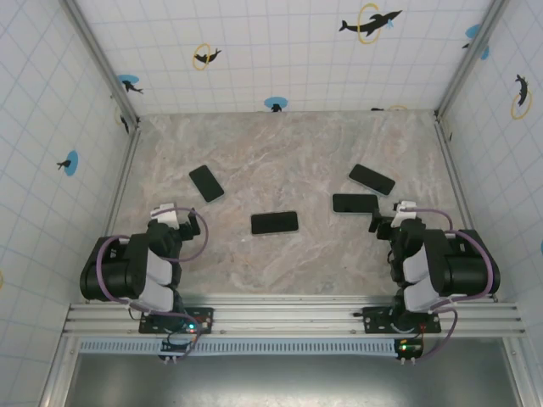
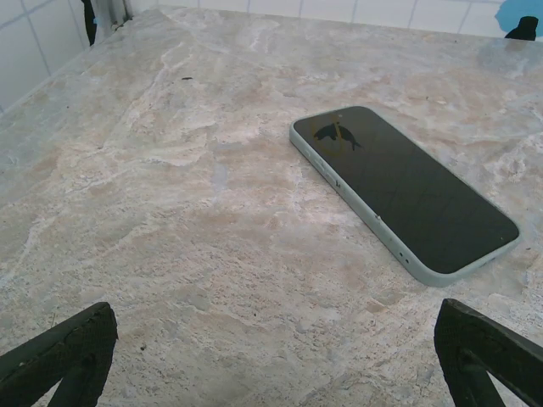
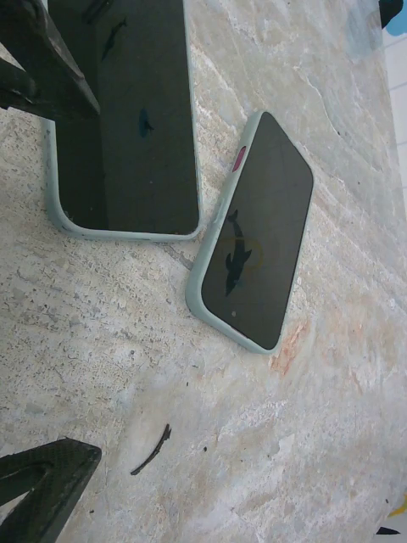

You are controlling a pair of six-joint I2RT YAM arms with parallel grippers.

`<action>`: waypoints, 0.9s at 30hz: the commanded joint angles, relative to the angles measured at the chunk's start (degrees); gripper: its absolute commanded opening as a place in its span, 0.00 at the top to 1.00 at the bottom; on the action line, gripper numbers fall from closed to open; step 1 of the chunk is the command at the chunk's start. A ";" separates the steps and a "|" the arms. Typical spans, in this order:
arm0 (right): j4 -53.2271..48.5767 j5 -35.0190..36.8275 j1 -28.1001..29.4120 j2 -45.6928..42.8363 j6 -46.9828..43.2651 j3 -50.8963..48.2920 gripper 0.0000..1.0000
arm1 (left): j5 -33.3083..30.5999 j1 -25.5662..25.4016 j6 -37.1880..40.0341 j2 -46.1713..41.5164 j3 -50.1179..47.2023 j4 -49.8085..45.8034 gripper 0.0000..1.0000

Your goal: Take the phone out of the phone case

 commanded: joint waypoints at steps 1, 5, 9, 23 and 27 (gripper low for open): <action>3.10 0.10 0.20 0.38 -0.56 -0.82 0.02 | -0.35 0.46 -0.58 0.49 0.09 0.74 0.02; 3.05 0.10 0.13 0.38 -0.60 -0.82 0.02 | -0.35 0.43 -0.58 0.49 -0.12 0.74 0.02; 3.08 0.00 0.15 0.39 -0.49 -0.77 0.02 | -0.35 0.46 -0.53 0.49 0.04 0.74 0.02; -2.39 -0.11 0.12 -2.73 -0.65 0.86 0.02 | -3.75 -1.30 0.55 -2.62 3.26 -7.23 0.02; -9.53 -1.61 0.41 -8.38 -1.72 2.52 0.02 | -7.28 -2.70 -0.02 -7.08 12.01 -24.65 0.02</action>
